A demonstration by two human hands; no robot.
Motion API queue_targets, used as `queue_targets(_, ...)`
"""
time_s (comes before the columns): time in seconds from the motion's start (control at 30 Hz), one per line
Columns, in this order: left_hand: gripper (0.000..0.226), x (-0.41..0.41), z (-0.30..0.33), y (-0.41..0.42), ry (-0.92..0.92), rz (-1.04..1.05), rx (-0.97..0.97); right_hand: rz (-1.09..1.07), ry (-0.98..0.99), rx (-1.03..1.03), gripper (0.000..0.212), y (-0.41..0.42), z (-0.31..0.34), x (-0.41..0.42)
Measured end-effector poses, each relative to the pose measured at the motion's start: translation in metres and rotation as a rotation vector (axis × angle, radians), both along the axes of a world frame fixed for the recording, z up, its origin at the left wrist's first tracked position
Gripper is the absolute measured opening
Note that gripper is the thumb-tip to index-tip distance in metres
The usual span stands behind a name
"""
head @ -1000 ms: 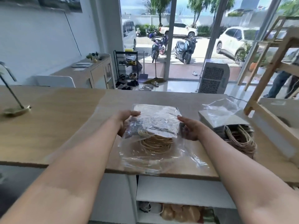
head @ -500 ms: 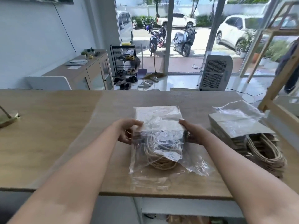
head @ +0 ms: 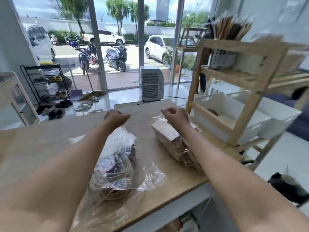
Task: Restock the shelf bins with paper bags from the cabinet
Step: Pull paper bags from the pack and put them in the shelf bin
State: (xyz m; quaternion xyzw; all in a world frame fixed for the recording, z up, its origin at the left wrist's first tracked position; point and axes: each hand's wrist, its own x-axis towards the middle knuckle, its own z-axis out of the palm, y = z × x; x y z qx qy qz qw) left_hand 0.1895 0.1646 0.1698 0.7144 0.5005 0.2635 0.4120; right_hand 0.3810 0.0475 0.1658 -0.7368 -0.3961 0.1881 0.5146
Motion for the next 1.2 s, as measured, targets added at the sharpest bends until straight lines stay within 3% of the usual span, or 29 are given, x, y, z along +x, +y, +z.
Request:
queue_targets(0.1,0.028,0.050,-0.002,-0.011,0.083,-0.091,-0.043,-0.110,-0.033,0.040,0.015,-0.028,0.008,0.035)
queue_targets(0.23,0.054,0.103,-0.004,-0.037,0.153,-0.210,-0.183,-0.202,-0.048,-0.051,0.007,-0.061,0.001,0.080)
queue_targets(0.43,0.066,0.142,-0.015,-0.070,0.146,-0.136,-0.420,-0.158,-0.110,-0.261,0.031,-0.083,-0.021,0.111)
queue_targets(0.53,0.061,0.151,-0.020,-0.074,0.068,-0.042,-0.476,-0.118,-0.088,-0.360,0.035,-0.082,-0.030,0.121)
queue_targets(0.7,0.025,0.156,-0.025,-0.077,-0.057,0.002,-0.527,-0.153,-0.084,-0.384,0.044,-0.069,-0.039,0.127)
queue_targets(0.83,0.022,0.159,-0.026,-0.079,-0.059,0.008,-0.507,-0.170,-0.213,-0.336,0.029,-0.071,-0.037,0.124)
queue_targets(0.97,0.023,0.159,-0.029,-0.077,-0.064,0.002,-0.509,-0.141,-0.277,-0.418,0.036,-0.070,-0.040,0.118)
queue_targets(1.1,0.024,0.159,-0.029,-0.074,-0.044,-0.017,-0.503,-0.188,-0.281,-0.496,0.008,-0.067,-0.044,0.117)
queue_targets(1.2,0.036,0.157,-0.027,-0.071,-0.007,-0.015,-0.496,-0.179,-0.178,-0.553,0.037,-0.065,-0.045,0.119)
